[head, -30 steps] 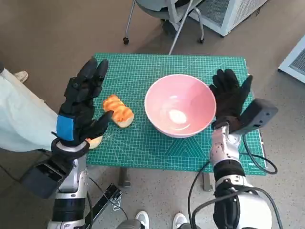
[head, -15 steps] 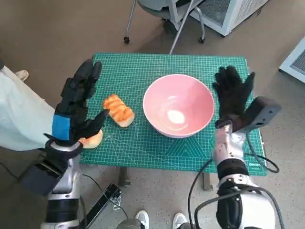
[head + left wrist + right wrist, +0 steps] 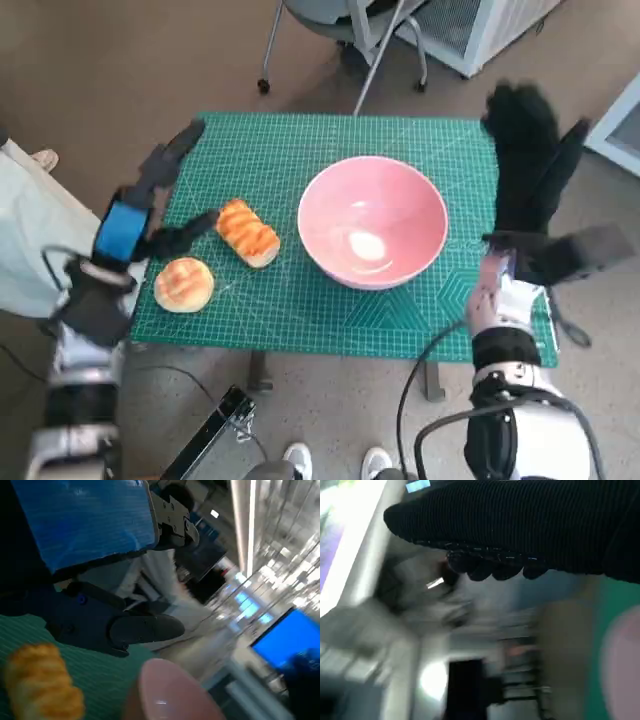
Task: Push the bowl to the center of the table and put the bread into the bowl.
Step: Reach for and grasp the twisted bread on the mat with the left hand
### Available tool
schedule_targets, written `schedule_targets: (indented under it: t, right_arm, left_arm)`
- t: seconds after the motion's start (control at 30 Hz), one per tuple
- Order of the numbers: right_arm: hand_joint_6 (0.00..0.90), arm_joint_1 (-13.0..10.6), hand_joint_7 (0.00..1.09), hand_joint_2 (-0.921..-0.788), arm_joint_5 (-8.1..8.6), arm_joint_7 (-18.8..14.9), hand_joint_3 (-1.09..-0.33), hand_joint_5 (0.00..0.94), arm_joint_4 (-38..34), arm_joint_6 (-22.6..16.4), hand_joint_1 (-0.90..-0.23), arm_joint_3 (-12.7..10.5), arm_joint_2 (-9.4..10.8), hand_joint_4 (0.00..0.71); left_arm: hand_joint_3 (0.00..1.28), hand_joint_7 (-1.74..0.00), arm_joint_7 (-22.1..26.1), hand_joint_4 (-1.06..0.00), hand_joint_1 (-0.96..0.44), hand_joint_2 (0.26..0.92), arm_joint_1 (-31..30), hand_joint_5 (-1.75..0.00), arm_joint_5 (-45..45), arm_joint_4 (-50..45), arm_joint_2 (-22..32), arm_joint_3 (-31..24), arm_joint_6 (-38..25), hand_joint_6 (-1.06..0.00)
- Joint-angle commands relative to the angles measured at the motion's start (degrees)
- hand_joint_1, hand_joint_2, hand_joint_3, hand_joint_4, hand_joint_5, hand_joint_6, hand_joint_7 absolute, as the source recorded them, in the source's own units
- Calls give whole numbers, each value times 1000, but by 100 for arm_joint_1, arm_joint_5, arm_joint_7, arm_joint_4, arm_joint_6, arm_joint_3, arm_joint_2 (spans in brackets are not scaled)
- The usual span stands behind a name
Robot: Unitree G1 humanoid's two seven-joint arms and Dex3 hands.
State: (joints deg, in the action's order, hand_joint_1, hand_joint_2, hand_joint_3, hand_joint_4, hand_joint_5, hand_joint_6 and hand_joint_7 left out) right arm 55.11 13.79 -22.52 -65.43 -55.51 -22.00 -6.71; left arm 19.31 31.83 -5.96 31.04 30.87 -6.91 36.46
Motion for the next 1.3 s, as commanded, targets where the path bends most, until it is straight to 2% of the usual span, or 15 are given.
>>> schedule_targets:
  t: [0.03, 0.17, 0.27, 0.37, 0.53, 0.7, 0.9, 1.1, 1.3]
  right_arm:
    - [100, -273, 685, -921, 235, -799, -783, 33, 410, -428, -543, 224, -1, 342]
    - [87, -404, 714, -921, 460, -1306, -769, 25, 749, -616, -568, 379, -25, 348]
    - [72, -510, 750, -921, 606, -1566, -752, 17, 985, -707, -605, 486, -26, 349]
    - [62, -632, 770, -921, 638, -1684, -745, 9, 1213, -848, -620, 598, -51, 340]
    - [36, -791, 815, -921, 735, -1745, -738, 3, 1508, -887, -634, 720, -59, 323]
    - [30, -881, 826, -921, 825, -1768, -736, 2, 1678, -827, -630, 790, -51, 320]
    - [26, -943, 829, -921, 862, -1761, -735, 1, 1735, -826, -624, 830, -75, 319]
    - [24, -998, 831, -921, 845, -1687, -734, 1, 1775, -833, -623, 858, -78, 319]
    - [24, -1029, 831, -921, 851, -1636, -733, 1, 1798, -789, -623, 880, -76, 319]
  left_arm:
    - [213, -190, 335, -262, -495, 921, 555, -1, -346, 450, 316, 401, 37, -248]
    - [132, -189, 682, -245, -449, 921, 948, 0, -433, 784, 373, 688, -83, -250]
    - [71, -191, 925, -232, -399, 914, 1215, 0, -476, 989, 375, 884, -234, -263]
    - [46, -192, 1102, -228, -369, 903, 1478, 0, -637, 1145, 373, 1113, -418, -273]
    - [11, -189, 1264, -232, -297, 862, 1848, -3, -983, 1439, 371, 1473, -630, -298]
    - [1, -130, 986, -262, -219, 825, 2207, -5, -1856, 1880, 460, 2081, -696, -342]
    - [0, -84, 521, -281, -130, 815, 2541, -6, -3069, 2139, 452, 2896, -1074, -357]
    - [0, -54, 237, -286, -74, 813, 2732, -3, -3684, 2475, 321, 3415, -1151, -355]
    - [0, -44, 393, -277, -78, 813, 2884, 0, -3927, 2847, 84, 3732, -1453, -362]
